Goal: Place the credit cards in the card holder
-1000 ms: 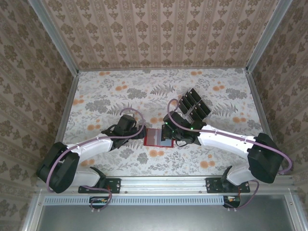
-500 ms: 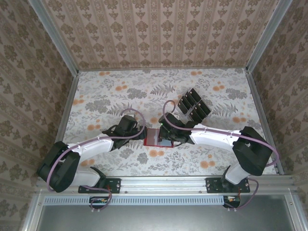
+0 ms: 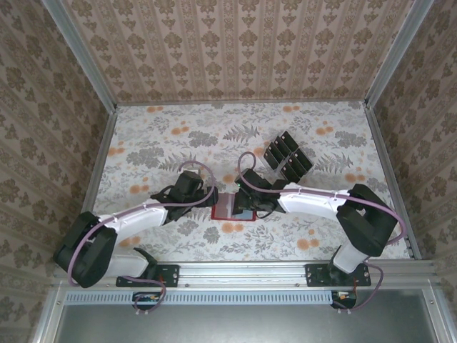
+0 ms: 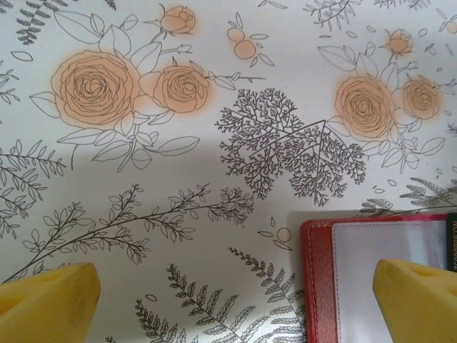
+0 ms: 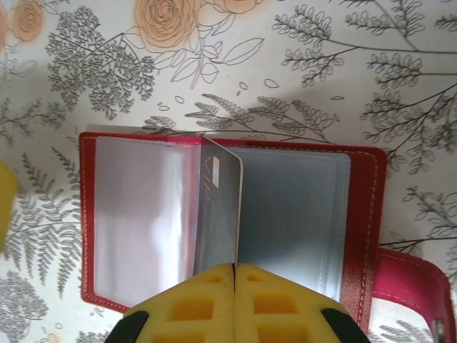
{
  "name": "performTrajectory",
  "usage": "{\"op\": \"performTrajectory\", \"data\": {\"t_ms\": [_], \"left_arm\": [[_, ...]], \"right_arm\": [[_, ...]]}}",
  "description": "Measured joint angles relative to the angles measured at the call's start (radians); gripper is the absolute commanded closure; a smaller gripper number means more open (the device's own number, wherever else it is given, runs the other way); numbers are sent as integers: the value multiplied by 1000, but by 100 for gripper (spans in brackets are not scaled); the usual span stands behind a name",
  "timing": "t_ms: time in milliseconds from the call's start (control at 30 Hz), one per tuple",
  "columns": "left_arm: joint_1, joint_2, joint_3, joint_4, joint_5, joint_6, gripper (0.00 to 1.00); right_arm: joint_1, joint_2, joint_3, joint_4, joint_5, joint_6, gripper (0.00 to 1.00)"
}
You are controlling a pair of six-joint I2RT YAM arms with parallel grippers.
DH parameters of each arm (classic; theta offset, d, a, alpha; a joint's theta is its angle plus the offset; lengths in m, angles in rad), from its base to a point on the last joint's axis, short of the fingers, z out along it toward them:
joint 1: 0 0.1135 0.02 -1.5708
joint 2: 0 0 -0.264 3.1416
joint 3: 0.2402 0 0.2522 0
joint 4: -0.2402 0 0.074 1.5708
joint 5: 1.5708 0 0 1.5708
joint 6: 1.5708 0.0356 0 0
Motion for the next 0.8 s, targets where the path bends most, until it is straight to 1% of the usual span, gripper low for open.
{"op": "performTrajectory", "data": {"t_ms": [367, 667, 800], "left_arm": [[0, -13, 0, 0, 1, 3, 0], [-11, -9, 5, -5, 27, 58, 0], [-35, 36, 36, -16, 47, 86, 0]], "right_arm": [[-90, 0, 0, -47, -67, -140, 100], [-95, 0, 1, -45, -112, -164, 100], [-95, 0, 1, -41, -119, -161, 100]]}}
